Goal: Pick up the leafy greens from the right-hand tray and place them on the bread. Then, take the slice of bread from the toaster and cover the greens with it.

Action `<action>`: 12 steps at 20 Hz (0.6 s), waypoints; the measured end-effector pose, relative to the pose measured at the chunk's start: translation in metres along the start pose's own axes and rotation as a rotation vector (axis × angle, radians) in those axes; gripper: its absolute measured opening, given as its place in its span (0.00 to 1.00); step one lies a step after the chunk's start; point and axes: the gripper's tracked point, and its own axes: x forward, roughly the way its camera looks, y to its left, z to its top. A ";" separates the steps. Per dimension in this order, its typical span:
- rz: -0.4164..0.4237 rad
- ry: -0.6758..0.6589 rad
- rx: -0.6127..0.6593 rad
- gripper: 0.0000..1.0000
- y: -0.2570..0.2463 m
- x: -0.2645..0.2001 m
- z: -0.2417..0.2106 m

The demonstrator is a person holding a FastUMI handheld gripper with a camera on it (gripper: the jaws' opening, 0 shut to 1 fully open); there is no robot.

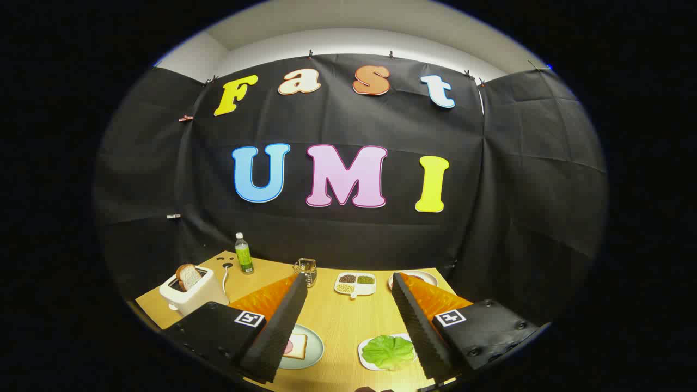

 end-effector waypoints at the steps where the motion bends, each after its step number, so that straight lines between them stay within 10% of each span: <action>1: 0.005 0.006 0.005 0.97 0.000 0.001 -0.002; 12: 0.076 0.014 0.029 0.97 0.000 0.002 -0.009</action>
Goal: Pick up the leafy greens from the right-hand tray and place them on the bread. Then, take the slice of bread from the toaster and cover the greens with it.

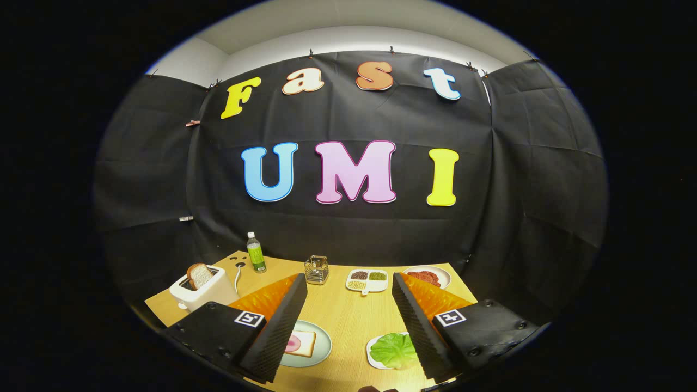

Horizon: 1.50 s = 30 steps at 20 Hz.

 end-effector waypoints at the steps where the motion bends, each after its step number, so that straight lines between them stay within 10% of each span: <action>1: 0.002 -0.001 -0.004 0.97 -0.001 0.000 0.000; 18: 0.079 0.052 -0.014 0.97 -0.035 0.008 -0.032; 30: 0.006 0.275 -0.036 0.98 -0.103 0.045 -0.144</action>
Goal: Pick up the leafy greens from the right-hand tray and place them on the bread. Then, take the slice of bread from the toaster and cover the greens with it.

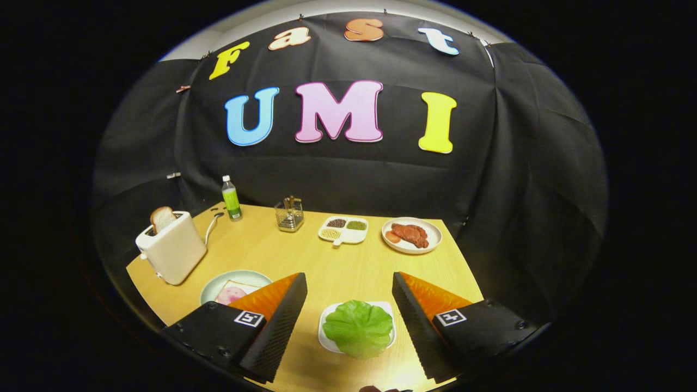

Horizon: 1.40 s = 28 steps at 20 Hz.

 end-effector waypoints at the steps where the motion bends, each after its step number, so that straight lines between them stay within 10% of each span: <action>1: 0.000 0.028 -0.006 0.98 -0.002 0.008 -0.013; 20: 0.089 0.520 -0.039 0.96 -0.013 0.075 -0.183; 25: 0.094 0.539 -0.039 0.84 -0.010 0.074 -0.183; 28: 0.095 0.549 -0.040 0.54 -0.007 0.075 -0.183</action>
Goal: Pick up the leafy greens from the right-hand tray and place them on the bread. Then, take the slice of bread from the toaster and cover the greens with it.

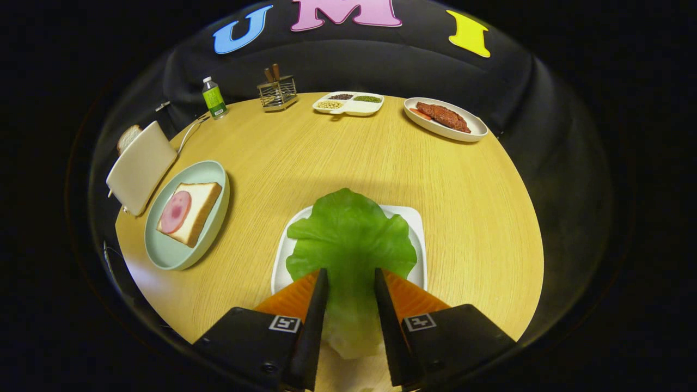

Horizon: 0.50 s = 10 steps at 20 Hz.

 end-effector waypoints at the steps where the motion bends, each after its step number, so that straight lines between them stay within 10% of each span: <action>1: -0.008 0.002 0.008 0.38 -0.001 0.001 -0.001; 4: -0.009 -0.006 -0.006 0.13 0.002 0.001 0.000; 10: -0.030 0.013 -0.007 0.09 0.001 -0.004 0.008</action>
